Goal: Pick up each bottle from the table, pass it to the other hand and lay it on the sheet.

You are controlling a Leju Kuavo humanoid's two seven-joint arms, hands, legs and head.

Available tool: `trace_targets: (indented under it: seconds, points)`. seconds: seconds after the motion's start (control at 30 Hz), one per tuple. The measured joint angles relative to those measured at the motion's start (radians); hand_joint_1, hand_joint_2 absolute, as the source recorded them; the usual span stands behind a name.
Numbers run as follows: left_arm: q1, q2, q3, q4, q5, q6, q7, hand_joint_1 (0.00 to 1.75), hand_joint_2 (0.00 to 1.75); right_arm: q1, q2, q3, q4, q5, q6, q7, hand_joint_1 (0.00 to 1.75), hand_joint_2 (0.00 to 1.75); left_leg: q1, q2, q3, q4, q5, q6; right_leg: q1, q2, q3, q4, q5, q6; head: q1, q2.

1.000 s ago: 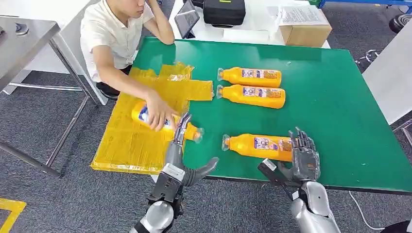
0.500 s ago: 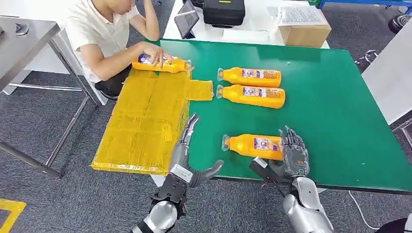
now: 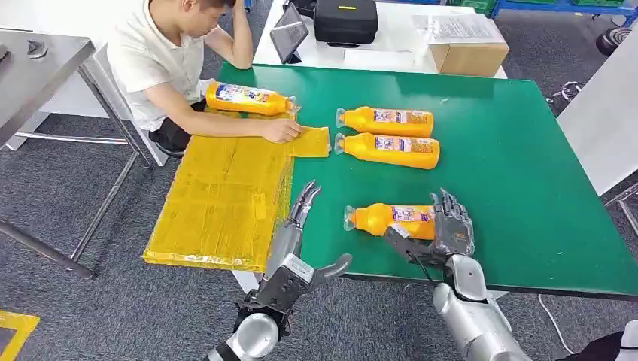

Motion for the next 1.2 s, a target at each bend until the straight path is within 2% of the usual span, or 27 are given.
trace_targets:
  seconds: [0.03,0.07,0.37,0.5,0.57,0.6,0.73,0.87,1.03,1.13,1.2]
  points:
    - [0.000,0.000,0.000,0.000,-0.001,-0.001,0.003,0.00,1.75,-0.004,-0.004,0.003,0.003,0.000,0.017,0.012,1.68,1.75,0.000,-0.001,0.001,0.000,0.000,0.000,0.000,-0.001,0.001,0.000,0.000,0.000,0.000,0.000]
    - [0.000,0.000,0.000,0.000,-0.002,-0.004,0.007,0.00,1.75,-0.006,-0.008,0.005,0.005,0.000,0.029,0.020,1.73,1.75,0.000,-0.002,0.002,0.000,0.000,0.000,0.000,-0.001,0.002,0.000,0.000,0.000,0.000,0.000]
    - [0.004,-0.003,0.002,0.000,-0.003,-0.035,0.019,0.00,1.75,-0.042,-0.057,0.017,0.042,-0.053,0.115,0.011,1.75,1.75,-0.001,-0.003,0.003,0.000,0.002,0.002,0.000,-0.001,0.005,-0.001,0.003,0.003,0.000,0.000]
    - [0.005,-0.003,0.002,0.000,-0.003,-0.035,0.019,0.00,1.75,-0.048,-0.065,0.018,0.052,-0.056,0.119,0.010,1.75,1.75,0.000,-0.003,0.003,0.000,0.002,0.002,0.000,-0.002,0.015,-0.001,0.003,0.003,0.000,0.000]
    - [0.005,-0.003,0.003,-0.001,-0.005,-0.036,0.019,0.00,1.75,-0.053,-0.069,0.018,0.057,-0.073,0.139,0.000,1.75,1.75,0.000,-0.003,0.004,0.000,0.001,0.002,0.000,-0.001,0.014,-0.002,0.003,0.003,0.000,0.000]
    - [0.005,-0.003,0.003,-0.001,-0.005,-0.036,0.019,0.00,1.75,-0.055,-0.072,0.018,0.057,-0.086,0.153,-0.017,1.75,1.75,0.000,-0.003,0.006,0.000,0.000,0.001,0.000,-0.002,0.009,-0.003,0.002,0.004,0.000,0.000]
    - [0.006,-0.004,0.004,-0.002,0.012,-0.041,0.005,0.00,1.75,-0.055,-0.084,-0.013,0.055,-0.291,0.256,-0.213,1.75,1.75,0.001,-0.002,0.016,0.000,-0.006,0.001,0.001,-0.001,0.018,-0.004,-0.003,0.001,0.001,0.000]
    - [0.009,-0.005,0.019,-0.002,0.082,-0.033,-0.039,0.00,1.75,-0.026,-0.073,-0.037,0.020,-0.486,0.321,-0.370,1.75,1.75,0.002,0.013,0.020,0.000,-0.009,0.000,0.002,0.011,0.031,-0.005,0.001,0.002,0.000,0.000]
    - [0.024,-0.010,0.083,0.000,0.324,-0.076,-0.032,0.00,1.75,0.046,-0.025,-0.044,-0.097,-0.662,0.348,-0.407,1.75,1.75,0.004,0.013,0.020,0.000,-0.009,-0.001,0.004,0.013,0.028,-0.004,0.002,0.000,0.000,0.000]
    - [0.032,-0.014,0.121,0.015,0.500,-0.059,0.016,0.00,1.75,0.101,0.003,-0.044,-0.176,-0.770,0.344,-0.430,1.75,1.75,0.005,0.012,0.017,0.000,-0.008,-0.001,0.005,0.012,0.027,-0.004,0.002,0.000,0.000,0.000]
    - [0.039,-0.014,0.146,0.042,0.648,-0.121,0.065,0.00,1.75,0.142,0.030,-0.038,-0.254,-0.830,0.337,-0.437,1.75,1.75,0.005,0.011,0.011,0.000,-0.006,-0.002,0.005,0.011,0.022,-0.003,0.002,0.000,-0.001,0.000]
